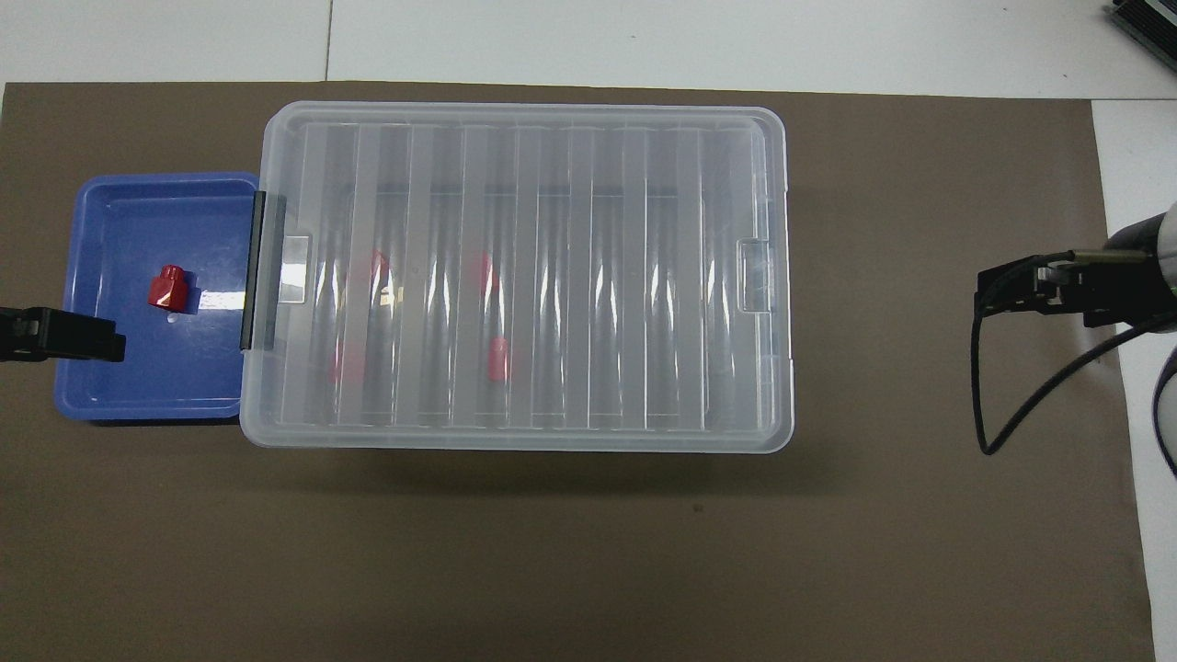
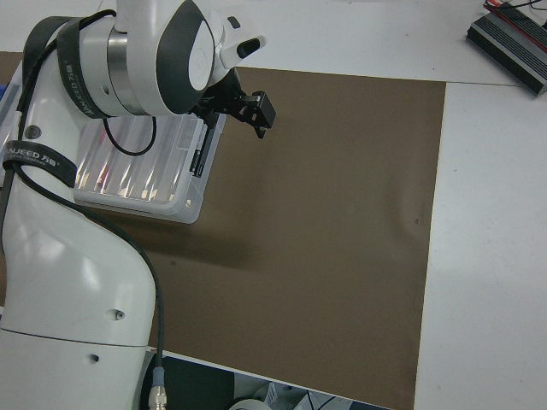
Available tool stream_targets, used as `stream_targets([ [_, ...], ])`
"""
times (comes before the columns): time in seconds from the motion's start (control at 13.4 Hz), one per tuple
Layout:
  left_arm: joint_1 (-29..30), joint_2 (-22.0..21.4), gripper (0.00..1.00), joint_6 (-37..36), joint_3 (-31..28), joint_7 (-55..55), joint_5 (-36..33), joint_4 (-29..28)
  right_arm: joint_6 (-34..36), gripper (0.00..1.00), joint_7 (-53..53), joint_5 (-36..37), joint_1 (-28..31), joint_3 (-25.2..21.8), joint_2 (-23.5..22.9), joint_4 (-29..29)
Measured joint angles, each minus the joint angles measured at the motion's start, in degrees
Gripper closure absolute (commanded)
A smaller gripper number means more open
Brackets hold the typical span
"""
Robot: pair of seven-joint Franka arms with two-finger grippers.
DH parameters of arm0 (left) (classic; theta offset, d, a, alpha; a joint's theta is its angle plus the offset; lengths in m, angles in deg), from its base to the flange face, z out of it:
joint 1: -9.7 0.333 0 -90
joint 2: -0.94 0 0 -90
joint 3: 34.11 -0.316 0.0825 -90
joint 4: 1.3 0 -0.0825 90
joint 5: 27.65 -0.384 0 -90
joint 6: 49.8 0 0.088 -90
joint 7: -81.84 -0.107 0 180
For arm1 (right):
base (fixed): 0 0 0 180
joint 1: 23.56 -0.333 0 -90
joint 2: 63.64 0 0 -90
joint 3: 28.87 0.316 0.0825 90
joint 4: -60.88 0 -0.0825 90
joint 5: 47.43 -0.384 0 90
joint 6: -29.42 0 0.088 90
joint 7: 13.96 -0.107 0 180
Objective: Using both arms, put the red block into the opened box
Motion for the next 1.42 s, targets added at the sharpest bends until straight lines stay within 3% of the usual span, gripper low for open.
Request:
stream_targets([
  [0.82, 0.00, 0.00, 0.00, 0.00, 0.00, 0.00, 0.00, 0.00, -15.98, 0.02, -7.22, -0.04, -5.41, 0.47, -9.80, -1.60],
  [1.42, 0.00, 0.00, 0.00, 0.00, 0.00, 0.00, 0.00, 0.00, -22.15, 0.05, -9.99, -0.01, -8.77, 0.56, -10.45, -8.29],
])
